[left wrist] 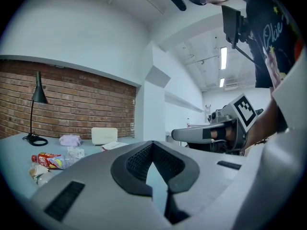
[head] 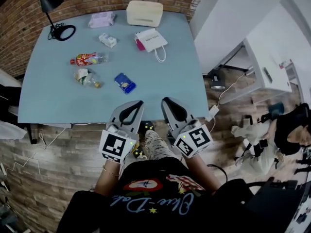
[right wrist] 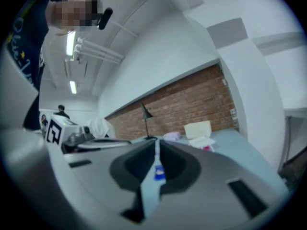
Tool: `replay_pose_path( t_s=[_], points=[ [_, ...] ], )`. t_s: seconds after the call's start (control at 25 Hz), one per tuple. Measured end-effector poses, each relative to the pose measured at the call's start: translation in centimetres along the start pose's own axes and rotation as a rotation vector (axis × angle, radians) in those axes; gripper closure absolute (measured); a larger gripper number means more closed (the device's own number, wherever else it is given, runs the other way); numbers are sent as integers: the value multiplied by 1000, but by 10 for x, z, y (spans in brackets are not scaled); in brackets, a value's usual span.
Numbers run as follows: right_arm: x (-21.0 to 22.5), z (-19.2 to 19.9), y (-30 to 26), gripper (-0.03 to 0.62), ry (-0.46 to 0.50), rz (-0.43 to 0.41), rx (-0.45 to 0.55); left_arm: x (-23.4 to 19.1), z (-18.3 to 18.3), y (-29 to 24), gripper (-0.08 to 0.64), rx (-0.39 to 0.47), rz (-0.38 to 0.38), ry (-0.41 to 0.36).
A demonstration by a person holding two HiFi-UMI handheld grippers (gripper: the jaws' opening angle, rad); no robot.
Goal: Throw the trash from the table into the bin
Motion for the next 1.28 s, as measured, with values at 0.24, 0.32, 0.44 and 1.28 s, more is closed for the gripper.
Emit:
replay_pose_path(
  t_s=[0.24, 0.32, 0.44, 1.28],
  points=[
    [29, 1, -15, 583, -47, -13, 30, -14, -1, -13, 552, -3, -44, 15],
    [41, 2, -22, 583, -50, -11, 26, -19, 0, -19, 552, -15, -51, 5],
    [60, 1, -36, 583, -47, -3, 16, -31, -5, -30, 552, -18, -60, -1],
    [176, 41, -105, 525, 15, 122, -255, -79, -12, -105, 552, -77, -78, -39]
  ],
)
Point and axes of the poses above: the fingertips, and each gripper's own axes: y backward along the fingers, x to its right, z out of its underside, the point moved 2 cm from there along y, backward along the fingers, and after that the axes turned 13 degrees about -z, right-handed, at the moved point
